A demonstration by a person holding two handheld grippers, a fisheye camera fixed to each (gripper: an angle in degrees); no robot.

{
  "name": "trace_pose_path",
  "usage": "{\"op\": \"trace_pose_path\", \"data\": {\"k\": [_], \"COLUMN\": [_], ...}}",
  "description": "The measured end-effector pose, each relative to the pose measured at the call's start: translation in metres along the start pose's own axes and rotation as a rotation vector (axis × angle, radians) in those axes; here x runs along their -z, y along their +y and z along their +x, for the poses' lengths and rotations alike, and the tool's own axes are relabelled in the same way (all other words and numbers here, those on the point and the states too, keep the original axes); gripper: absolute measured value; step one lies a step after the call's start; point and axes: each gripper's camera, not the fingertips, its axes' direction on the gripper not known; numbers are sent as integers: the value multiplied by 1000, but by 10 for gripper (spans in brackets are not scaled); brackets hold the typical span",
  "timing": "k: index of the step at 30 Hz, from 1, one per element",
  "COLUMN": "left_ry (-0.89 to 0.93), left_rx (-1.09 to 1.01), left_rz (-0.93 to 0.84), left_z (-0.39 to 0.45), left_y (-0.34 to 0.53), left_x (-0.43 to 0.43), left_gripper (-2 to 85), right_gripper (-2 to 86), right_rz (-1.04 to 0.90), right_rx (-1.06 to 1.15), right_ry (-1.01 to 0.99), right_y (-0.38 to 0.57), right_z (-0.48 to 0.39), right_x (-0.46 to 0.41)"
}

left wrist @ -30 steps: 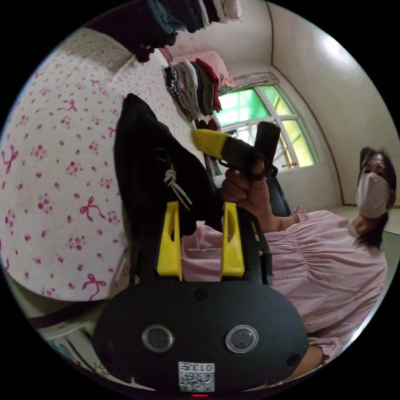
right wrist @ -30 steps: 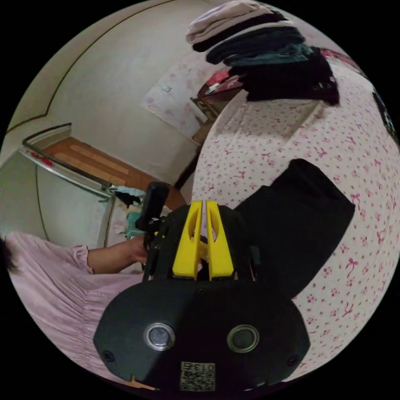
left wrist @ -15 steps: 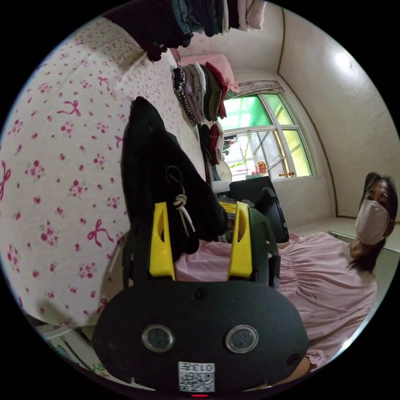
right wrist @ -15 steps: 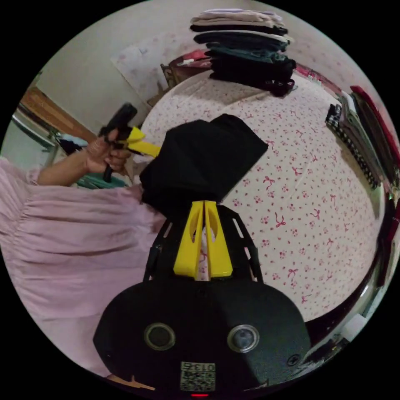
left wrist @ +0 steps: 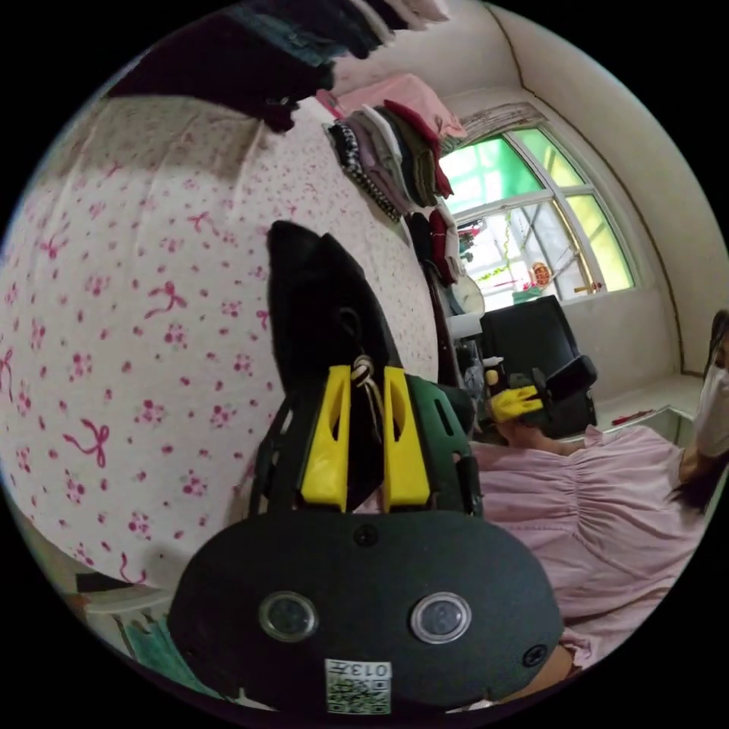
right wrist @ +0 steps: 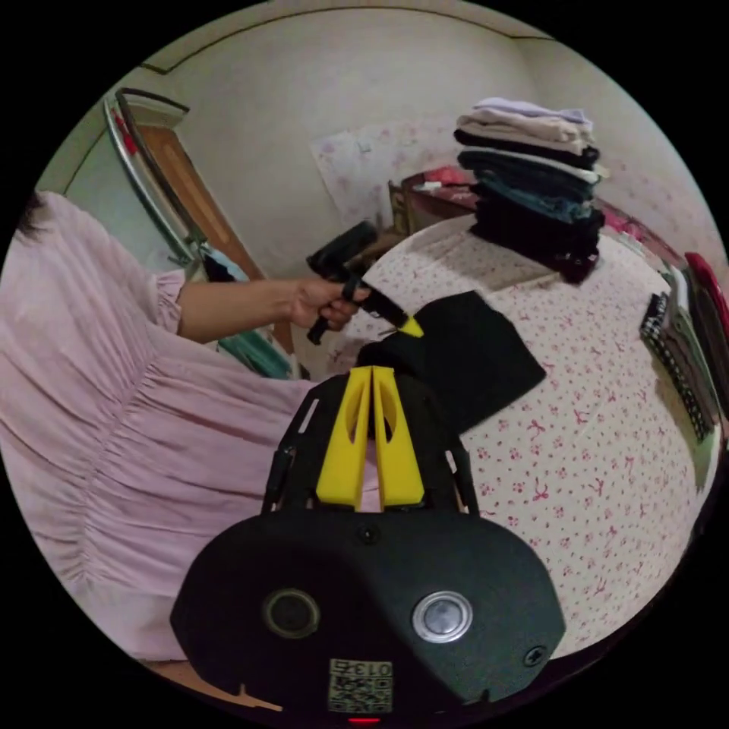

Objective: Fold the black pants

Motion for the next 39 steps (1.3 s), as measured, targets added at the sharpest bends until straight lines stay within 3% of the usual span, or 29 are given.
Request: {"op": "trace_pose_path", "data": {"k": [2,5,9,13,17,20,24,28,31,33,34,35,39], "left_ry": [81,42,-59,-93,-362,-273,-302,-230,-227,-294,-318,-259,-213], "left_rx": [80,54,-71,-284,-283,-176,-155,-249,-283,-242,-229,-209,-134], "left_rz": [7,100,148,-34,-261,-187,-178,-26,-68,-172,-194,-183,-118], "left_z": [-17,-5,40,100,95,66,57,84,91,79,70,61,47], "left_y": [10,23,24,14,22,34,48,48,38,33,35,38,50], "left_x": [2,21,33,-7,-56,-36,-16,4,-18,-42,-51,-51,-30], "left_gripper": [82,81,80,65,20,10,18,61,53,30,17,15,27], "right_gripper": [2,3,3,3,2,2,3,3,3,3,4,4,13], "right_rz": [27,-26,-190,-313,-402,-402,-431,-197,-104,-145,-259,-321,-298], "right_rx": [-72,-227,-163,50,188,226,164,-50,-94,-66,-37,-29,-78], "right_ry": [105,235,61,144,292,227,139,208,193,161,126,118,49], "right_y": [4,8,-7,-26,-38,-36,-9,-4,-8,-10,-6,-1,23], "right_z": [7,25,15,-28,-44,-49,-32,14,35,48,53,57,83], "right_x": [6,-9,-61,-103,-139,-133,-118,-75,-71,-94,-119,-131,-131]}}
